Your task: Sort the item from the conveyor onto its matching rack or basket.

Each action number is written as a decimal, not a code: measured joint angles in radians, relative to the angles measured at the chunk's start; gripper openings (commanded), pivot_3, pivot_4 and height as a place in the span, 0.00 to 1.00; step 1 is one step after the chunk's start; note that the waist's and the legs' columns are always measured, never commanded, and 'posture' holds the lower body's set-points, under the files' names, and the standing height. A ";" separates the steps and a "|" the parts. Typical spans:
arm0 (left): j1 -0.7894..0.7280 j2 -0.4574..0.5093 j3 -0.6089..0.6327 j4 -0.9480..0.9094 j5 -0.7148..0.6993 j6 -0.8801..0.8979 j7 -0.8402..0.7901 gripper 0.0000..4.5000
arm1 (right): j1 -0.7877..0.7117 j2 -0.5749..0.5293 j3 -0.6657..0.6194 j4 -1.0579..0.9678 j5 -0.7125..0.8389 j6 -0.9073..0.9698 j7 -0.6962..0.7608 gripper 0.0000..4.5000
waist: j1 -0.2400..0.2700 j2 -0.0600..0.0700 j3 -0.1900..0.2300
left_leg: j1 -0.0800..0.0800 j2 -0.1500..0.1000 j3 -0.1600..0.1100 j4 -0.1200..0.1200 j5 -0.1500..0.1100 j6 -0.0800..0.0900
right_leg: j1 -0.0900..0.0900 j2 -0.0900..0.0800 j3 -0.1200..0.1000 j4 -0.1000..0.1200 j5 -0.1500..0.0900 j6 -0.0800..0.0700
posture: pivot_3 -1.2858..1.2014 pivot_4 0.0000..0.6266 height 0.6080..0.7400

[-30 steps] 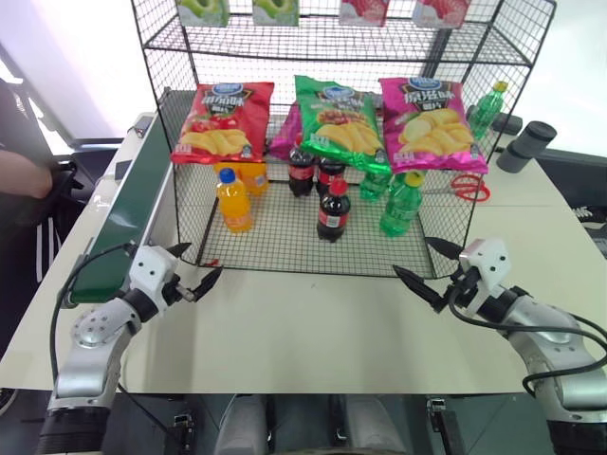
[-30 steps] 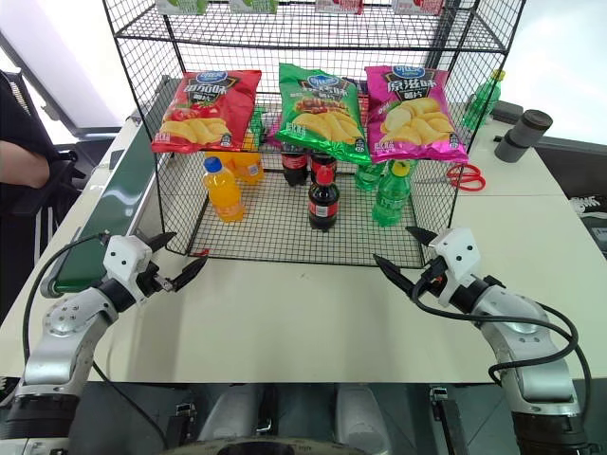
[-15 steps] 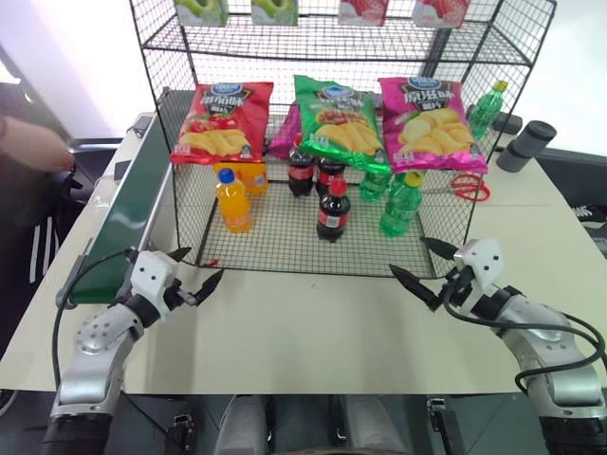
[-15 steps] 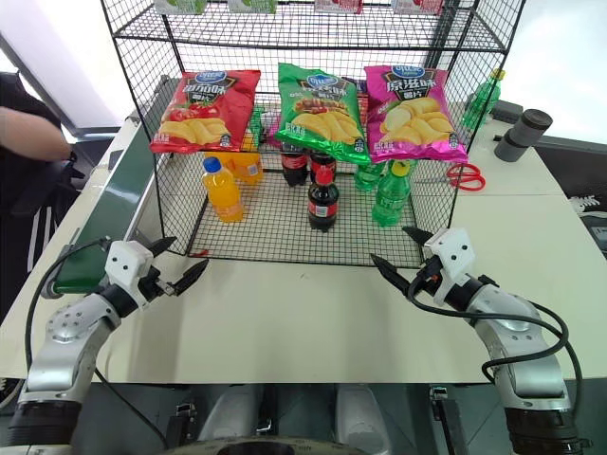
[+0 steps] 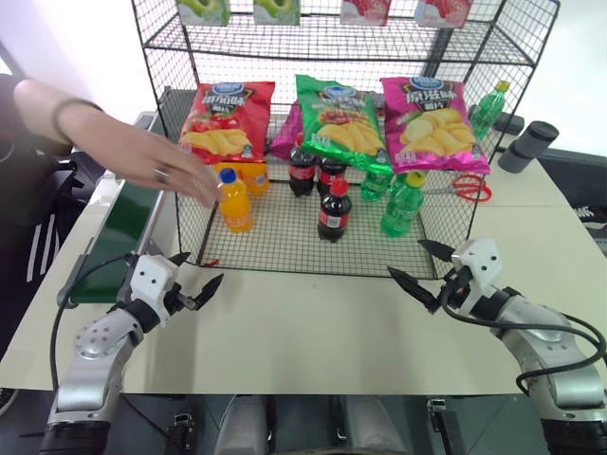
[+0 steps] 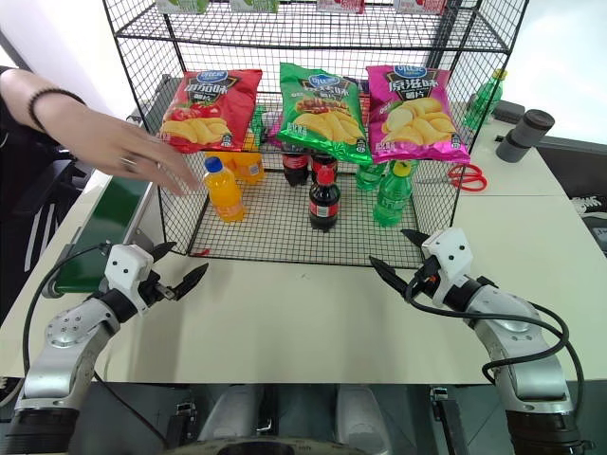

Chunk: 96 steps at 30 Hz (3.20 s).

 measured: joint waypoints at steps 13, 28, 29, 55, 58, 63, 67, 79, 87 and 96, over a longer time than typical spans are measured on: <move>0.026 0.006 0.021 -0.024 -0.013 0.019 -0.004 1.00 | 0.000 0.001 0.012 0.000 -0.004 -0.004 0.004 0.99 | 0.000 0.000 0.000 | 0.000 0.000 0.000 0.000 0.000 0.000 | 0.000 0.000 0.000 0.000 0.000 0.000 | 0.52 0.24 1.00; 0.023 0.008 0.025 -0.040 -0.019 0.053 -0.003 1.00 | -0.006 0.010 0.016 0.018 -0.019 -0.015 -0.010 0.99 | 0.000 0.000 0.000 | 0.000 0.000 0.000 -0.001 0.000 0.000 | -0.001 0.000 0.000 0.000 0.000 0.000 | 0.52 0.24 1.00; 0.021 0.008 0.025 -0.040 -0.019 0.053 -0.003 1.00 | -0.005 0.010 0.016 0.018 -0.019 -0.015 -0.011 0.99 | 0.000 0.000 0.000 | 0.000 0.000 0.000 -0.001 0.000 0.000 | -0.001 0.000 0.000 0.000 0.000 0.000 | 0.52 0.24 1.00; 0.017 -0.008 0.159 -0.098 -0.106 0.095 0.077 1.00 | -0.113 0.023 0.059 0.108 -0.039 -0.062 -0.013 0.99 | -0.002 0.000 0.000 | -0.001 0.000 0.000 -0.002 0.000 0.000 | -0.001 0.000 0.000 -0.001 0.000 0.000 | 0.52 0.24 1.00; 0.026 -0.021 0.220 -0.107 -0.130 0.100 0.120 1.00 | -0.157 0.035 0.075 0.146 -0.043 -0.084 -0.001 0.99 | -0.002 0.000 0.000 | -0.001 0.000 0.000 -0.002 0.000 0.000 | -0.001 0.000 0.000 -0.001 0.000 0.000 | 0.52 0.24 1.00; 0.006 -0.039 0.290 -0.059 -0.121 0.085 0.216 1.00 | -0.207 0.061 0.109 0.179 -0.049 -0.102 0.013 0.99 | 0.001 0.000 0.000 | -0.001 -0.001 0.000 -0.001 0.000 0.000 | -0.001 0.000 -0.001 -0.001 0.000 0.000 | 0.52 0.24 1.00; -0.027 -0.050 0.309 0.003 -0.106 0.067 0.263 1.00 | -0.223 0.091 0.144 0.176 -0.049 -0.103 0.017 0.99 | 0.001 0.000 0.000 | -0.001 -0.001 0.000 -0.001 0.000 0.000 | -0.001 0.000 -0.001 -0.001 0.000 0.000 | 0.52 0.24 1.00; -0.155 -0.072 0.284 0.181 -0.062 -0.008 0.314 1.00 | -0.190 0.130 0.222 0.061 -0.050 -0.078 -0.013 0.99 | 0.000 -0.001 0.000 | -0.001 -0.001 0.000 -0.001 0.000 0.000 | -0.001 0.000 -0.001 -0.001 0.001 0.001 | 0.52 0.24 1.00; -0.189 -0.072 0.285 0.276 -0.039 -0.082 0.366 1.00 | -0.174 0.150 0.256 0.031 -0.059 -0.071 -0.035 0.99 | -0.002 -0.001 0.000 | -0.001 0.000 0.000 -0.002 0.000 0.000 | -0.001 0.000 -0.001 -0.001 0.002 0.003 | 0.52 0.24 1.00; -0.166 -0.081 0.292 0.268 -0.042 -0.101 0.398 1.00 | -0.175 0.159 0.275 0.030 -0.059 -0.067 -0.034 0.99 | -0.004 -0.001 0.000 | -0.001 0.000 0.000 -0.002 0.000 0.000 | -0.001 -0.001 -0.001 -0.001 0.001 0.001 | 0.52 0.24 1.00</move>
